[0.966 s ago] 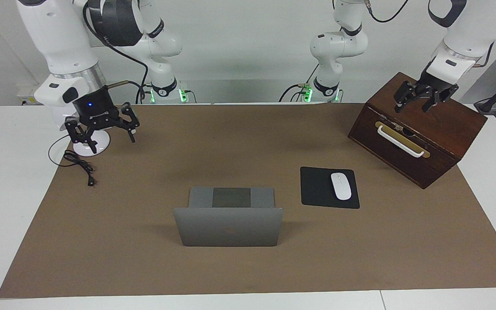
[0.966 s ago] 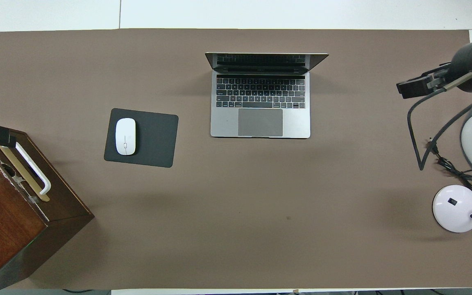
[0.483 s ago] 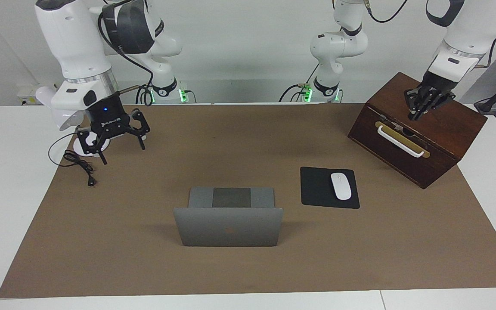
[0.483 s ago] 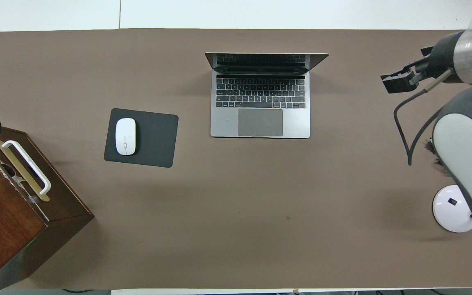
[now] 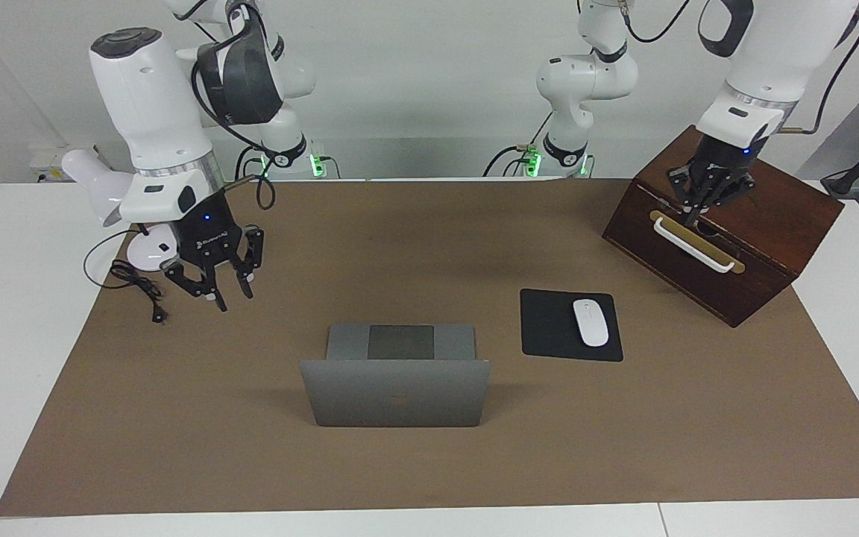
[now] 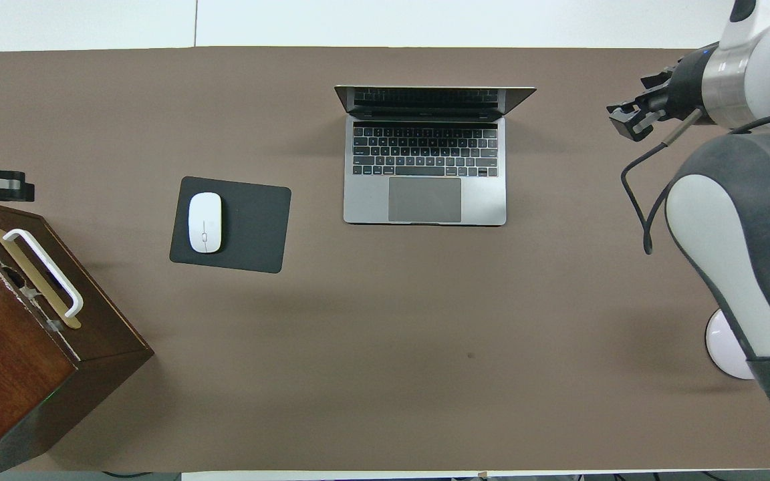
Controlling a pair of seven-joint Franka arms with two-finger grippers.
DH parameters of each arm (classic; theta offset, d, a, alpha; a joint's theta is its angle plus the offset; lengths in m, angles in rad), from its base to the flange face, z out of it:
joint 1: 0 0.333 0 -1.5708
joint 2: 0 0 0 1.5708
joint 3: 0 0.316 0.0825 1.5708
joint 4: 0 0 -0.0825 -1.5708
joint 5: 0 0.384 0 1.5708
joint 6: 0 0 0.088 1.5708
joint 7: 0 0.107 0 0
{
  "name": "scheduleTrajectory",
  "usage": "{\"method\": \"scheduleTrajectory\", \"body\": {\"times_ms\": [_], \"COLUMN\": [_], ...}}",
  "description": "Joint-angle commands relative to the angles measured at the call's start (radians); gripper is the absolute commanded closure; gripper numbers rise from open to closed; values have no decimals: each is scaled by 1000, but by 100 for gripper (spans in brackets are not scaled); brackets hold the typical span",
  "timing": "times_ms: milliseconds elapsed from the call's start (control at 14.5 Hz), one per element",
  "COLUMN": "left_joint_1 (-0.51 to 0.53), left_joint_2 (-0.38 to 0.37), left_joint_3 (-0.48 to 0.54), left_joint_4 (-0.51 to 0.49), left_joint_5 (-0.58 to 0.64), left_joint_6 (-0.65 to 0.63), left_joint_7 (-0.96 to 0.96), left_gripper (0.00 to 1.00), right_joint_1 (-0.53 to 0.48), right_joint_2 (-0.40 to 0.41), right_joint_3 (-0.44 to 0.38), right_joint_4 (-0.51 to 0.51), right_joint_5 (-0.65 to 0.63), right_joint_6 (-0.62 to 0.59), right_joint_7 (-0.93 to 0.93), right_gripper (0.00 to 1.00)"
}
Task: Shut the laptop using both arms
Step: 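Raise the right gripper toward the laptop while the left gripper advances, then move the right gripper behind the laptop lid while the left gripper approaches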
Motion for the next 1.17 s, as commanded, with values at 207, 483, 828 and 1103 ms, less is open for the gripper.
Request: {"method": "scheduleTrajectory", "body": {"times_ms": [207,483,828,1103], "left_joint_1": [-97,-184,-311,-379], "left_joint_2": [-145,-194,-182,-144], "left_joint_3": [10,10,12,10], "left_joint_4": [-349,-528,-681,-764], "left_joint_5": [-106,-122,-122,-122], "left_joint_6": [385,606,913,1099], "left_joint_7": [-9,-6,8,8], "left_gripper": [100,100,100,100], "right_joint_1": [-8,-8,-9,-13], "right_joint_2": [33,77,110,146], "right_joint_3": [40,64,98,167], "right_joint_4": [12,70,71,138], "right_joint_5": [-145,-270,-353,-358], "right_joint_6": [0,34,58,26], "right_joint_7": [-173,-227,-225,-239], "right_gripper": [100,100,100,100]}}
